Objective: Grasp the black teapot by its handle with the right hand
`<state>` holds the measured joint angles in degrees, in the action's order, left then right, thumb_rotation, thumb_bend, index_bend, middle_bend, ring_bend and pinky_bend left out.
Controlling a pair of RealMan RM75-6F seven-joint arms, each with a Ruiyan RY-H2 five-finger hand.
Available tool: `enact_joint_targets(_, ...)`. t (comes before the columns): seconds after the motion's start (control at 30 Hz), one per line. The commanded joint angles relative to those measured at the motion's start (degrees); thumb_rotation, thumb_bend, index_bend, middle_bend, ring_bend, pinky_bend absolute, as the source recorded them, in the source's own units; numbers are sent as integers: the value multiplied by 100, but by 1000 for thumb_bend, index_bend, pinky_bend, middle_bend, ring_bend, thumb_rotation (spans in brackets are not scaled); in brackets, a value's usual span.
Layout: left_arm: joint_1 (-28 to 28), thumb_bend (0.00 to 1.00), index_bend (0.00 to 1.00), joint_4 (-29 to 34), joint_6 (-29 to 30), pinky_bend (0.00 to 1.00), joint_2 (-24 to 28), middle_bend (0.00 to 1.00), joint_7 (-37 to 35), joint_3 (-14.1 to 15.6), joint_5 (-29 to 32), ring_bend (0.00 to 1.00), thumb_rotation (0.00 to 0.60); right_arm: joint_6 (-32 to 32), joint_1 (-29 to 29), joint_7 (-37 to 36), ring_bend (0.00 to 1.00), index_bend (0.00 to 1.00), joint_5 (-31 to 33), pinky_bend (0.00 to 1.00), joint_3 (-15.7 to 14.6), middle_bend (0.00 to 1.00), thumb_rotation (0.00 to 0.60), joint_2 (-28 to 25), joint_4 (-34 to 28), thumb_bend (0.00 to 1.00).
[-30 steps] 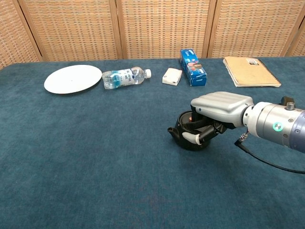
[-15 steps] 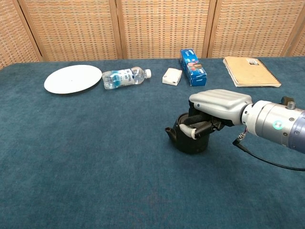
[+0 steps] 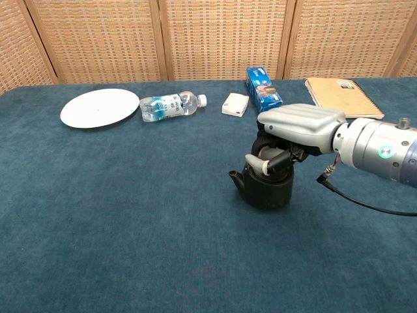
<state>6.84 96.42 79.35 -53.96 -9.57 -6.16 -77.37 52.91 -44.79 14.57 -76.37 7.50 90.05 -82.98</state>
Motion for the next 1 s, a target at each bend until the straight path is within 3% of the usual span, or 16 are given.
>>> enact_joint_targets(0.03, -4, 0, 0, 9, 9, 0, 5, 0, -4, 1, -7, 0, 600, -166, -119, 218, 929, 1000, 76, 1000, 80, 1000, 600, -260, -265, 863)
enact_joint_targets(0.5, -10, 0, 0, 2, 14, 0, 21, 0, -70, -1, -15, 0, 600, -626, -466, 973, 934, 1000, 936, 1000, 306, 1000, 600, -1018, -1136, 870)
enact_joint_targets(1.0, 14, 0, 0, 17, -19, 0, 22, 0, -64, 1, -26, 0, 600, -463, -786, 1740, 936, 1000, 1813, 1000, 365, 1000, 600, -1470, -1777, 870)
